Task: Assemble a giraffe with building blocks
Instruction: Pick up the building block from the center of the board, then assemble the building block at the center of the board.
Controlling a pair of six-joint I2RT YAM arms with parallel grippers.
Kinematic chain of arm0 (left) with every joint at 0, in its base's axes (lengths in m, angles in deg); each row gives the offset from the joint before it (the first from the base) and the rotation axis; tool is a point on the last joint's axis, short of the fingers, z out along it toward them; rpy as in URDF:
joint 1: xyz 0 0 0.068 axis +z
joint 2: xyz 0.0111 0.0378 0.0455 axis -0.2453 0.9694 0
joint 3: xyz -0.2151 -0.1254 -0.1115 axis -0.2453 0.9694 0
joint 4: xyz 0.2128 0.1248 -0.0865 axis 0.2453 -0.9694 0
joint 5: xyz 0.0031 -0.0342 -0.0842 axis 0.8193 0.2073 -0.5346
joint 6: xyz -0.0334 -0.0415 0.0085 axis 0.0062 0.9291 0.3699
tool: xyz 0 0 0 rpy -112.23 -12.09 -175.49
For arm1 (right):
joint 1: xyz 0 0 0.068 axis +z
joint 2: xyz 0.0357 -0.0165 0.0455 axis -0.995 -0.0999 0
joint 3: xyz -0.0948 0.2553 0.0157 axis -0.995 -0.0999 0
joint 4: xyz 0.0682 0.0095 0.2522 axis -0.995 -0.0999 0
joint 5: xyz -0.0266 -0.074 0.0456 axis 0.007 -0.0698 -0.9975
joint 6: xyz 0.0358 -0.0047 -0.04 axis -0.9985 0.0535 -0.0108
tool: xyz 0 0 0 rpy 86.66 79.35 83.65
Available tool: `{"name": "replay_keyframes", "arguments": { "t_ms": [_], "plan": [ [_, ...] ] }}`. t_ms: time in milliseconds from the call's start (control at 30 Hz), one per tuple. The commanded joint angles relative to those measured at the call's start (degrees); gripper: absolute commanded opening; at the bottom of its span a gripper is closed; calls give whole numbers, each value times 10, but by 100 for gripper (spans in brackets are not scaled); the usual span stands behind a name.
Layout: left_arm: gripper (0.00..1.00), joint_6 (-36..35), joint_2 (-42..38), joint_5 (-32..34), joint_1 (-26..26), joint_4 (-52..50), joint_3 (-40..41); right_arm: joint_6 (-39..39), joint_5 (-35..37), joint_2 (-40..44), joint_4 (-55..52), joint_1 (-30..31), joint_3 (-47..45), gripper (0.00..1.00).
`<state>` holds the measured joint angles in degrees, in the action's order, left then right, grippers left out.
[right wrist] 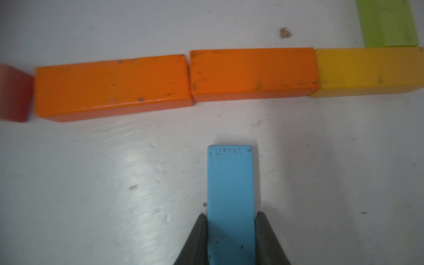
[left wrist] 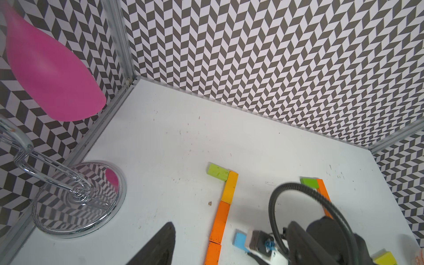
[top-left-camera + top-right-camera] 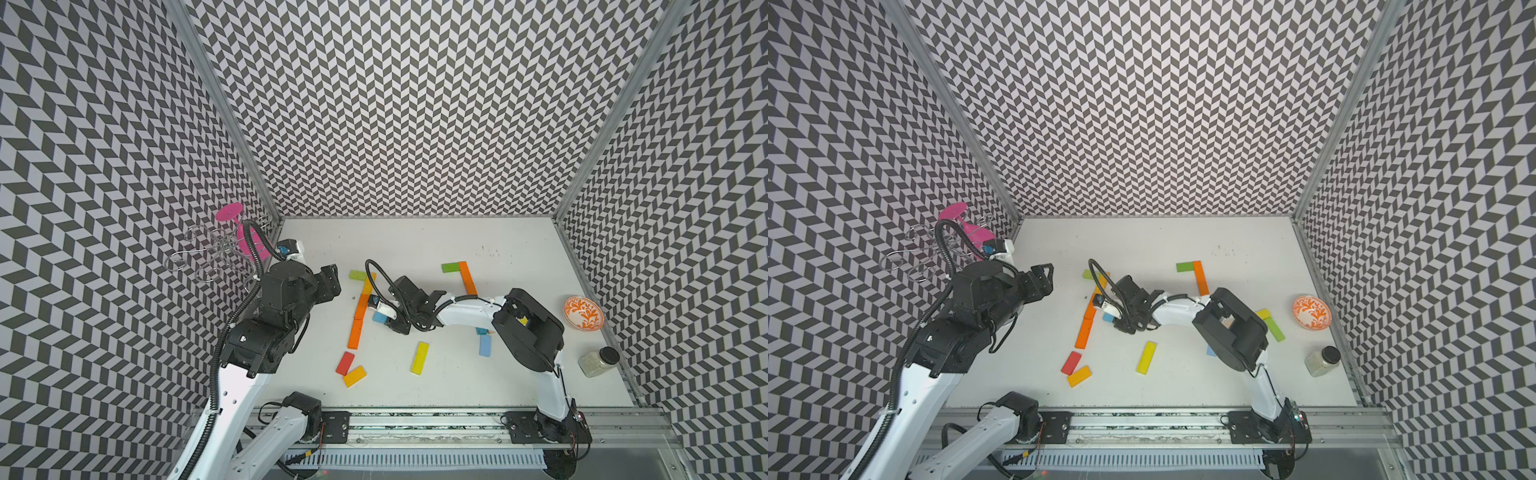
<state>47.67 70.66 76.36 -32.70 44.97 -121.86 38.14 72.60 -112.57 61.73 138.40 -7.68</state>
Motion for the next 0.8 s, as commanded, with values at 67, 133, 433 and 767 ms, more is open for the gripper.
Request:
{"name": "replay_keyframes", "arguments": {
  "t_ms": [67,133,433,767],
  "plan": [
    [77,-5,-15,-6,6,17,16,-93,-14,59,8,61,-83,10],
    [77,-6,-17,-7,7,19,20,-112,-9,65,18,80,-89,11],
    [77,-8,-17,-14,9,20,15,-137,5,24,23,114,-45,11],
    [77,-13,-22,-13,12,24,21,-114,37,6,7,105,-18,14]
  ]
}}
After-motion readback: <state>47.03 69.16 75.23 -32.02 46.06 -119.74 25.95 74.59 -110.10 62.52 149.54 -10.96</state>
